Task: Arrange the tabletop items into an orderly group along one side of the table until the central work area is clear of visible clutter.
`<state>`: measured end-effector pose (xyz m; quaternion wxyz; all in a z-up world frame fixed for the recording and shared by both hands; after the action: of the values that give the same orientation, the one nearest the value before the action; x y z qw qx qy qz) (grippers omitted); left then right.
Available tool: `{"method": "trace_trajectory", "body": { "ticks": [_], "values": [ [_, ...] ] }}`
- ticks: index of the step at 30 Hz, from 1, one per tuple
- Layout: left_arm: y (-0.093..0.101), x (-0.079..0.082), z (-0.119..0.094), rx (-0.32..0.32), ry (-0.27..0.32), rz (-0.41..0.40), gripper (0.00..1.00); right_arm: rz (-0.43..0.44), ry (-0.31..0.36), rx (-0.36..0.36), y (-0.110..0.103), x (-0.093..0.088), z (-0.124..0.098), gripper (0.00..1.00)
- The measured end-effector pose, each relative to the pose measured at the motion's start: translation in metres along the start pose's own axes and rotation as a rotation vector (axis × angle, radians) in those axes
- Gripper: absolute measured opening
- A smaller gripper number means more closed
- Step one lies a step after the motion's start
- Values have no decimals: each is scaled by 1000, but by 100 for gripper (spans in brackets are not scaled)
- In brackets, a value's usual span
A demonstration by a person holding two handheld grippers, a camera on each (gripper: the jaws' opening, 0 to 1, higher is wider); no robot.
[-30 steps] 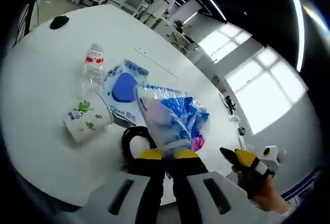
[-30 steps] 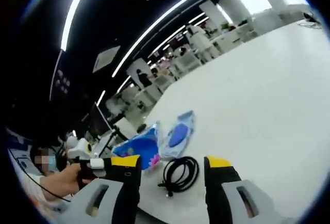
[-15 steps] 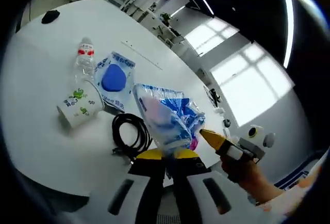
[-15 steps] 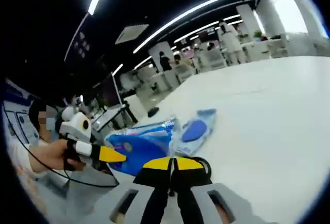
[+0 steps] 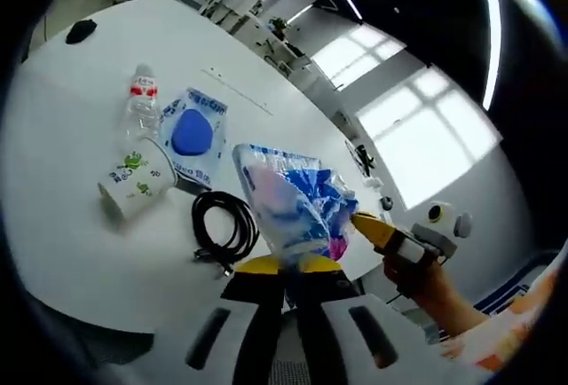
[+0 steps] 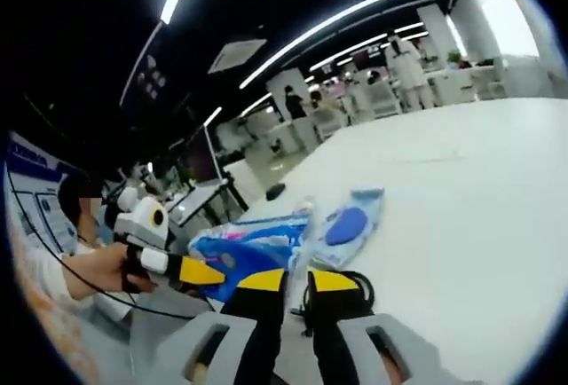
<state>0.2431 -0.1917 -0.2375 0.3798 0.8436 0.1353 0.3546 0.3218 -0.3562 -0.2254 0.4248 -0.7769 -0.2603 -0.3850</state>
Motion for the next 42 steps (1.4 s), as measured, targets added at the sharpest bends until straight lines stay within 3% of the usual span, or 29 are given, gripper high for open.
{"method": "trace_trajectory", "body": {
  "ticks": [3, 7, 11, 12, 16, 20, 26, 29, 32, 36, 42],
  "values": [
    [0, -1, -1, 5, -3, 9, 0, -88, -34, -24, -1, -2, -1, 0],
    [-1, 0, -4, -10, -20, 32, 0, -38, -50, 9, -5, 3, -6, 0],
    [0, 0, -7, -12, -83, 156, 0, -100, -117, 44, -3, 5, -7, 0],
    [1, 2, -7, -14, -90, 147, 0, -128, -137, 44, -3, 6, -7, 0],
    [-2, 12, -8, -10, -54, 112, 0, -125, -131, 54, -8, 9, -8, 0],
    [-2, 21, -4, 15, 6, 124, 1, -62, -89, 51, -5, 16, -9, 0],
    [1, 31, -4, 54, 49, 162, 24, 46, -40, 42, 10, 21, -15, 0],
    [8, 31, 0, 37, 44, 178, 11, 67, -30, 40, 16, 19, -17, 0],
    [6, 29, 7, 94, 16, 236, 9, 103, -28, 26, 20, 18, -17, 0],
    [9, 31, 15, 88, 26, 184, 4, 141, -26, 14, 27, 13, -19, 0],
    [13, 40, 32, 74, -4, 151, 0, 177, -23, -18, 41, 15, -24, 0]
  ]
}}
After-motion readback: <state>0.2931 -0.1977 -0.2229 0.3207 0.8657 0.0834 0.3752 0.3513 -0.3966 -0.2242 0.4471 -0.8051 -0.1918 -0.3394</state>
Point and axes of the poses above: the point that each gripper's makers call its tool centre point, and the gripper's own axes: z roughly forward along the fingers, y roughly to its right, x roughly out of its top, the point moved 6 cm from there along -z, roughly backward along the fingers, and after that the axes turned 1 degree about x, right-handed, at the moved point
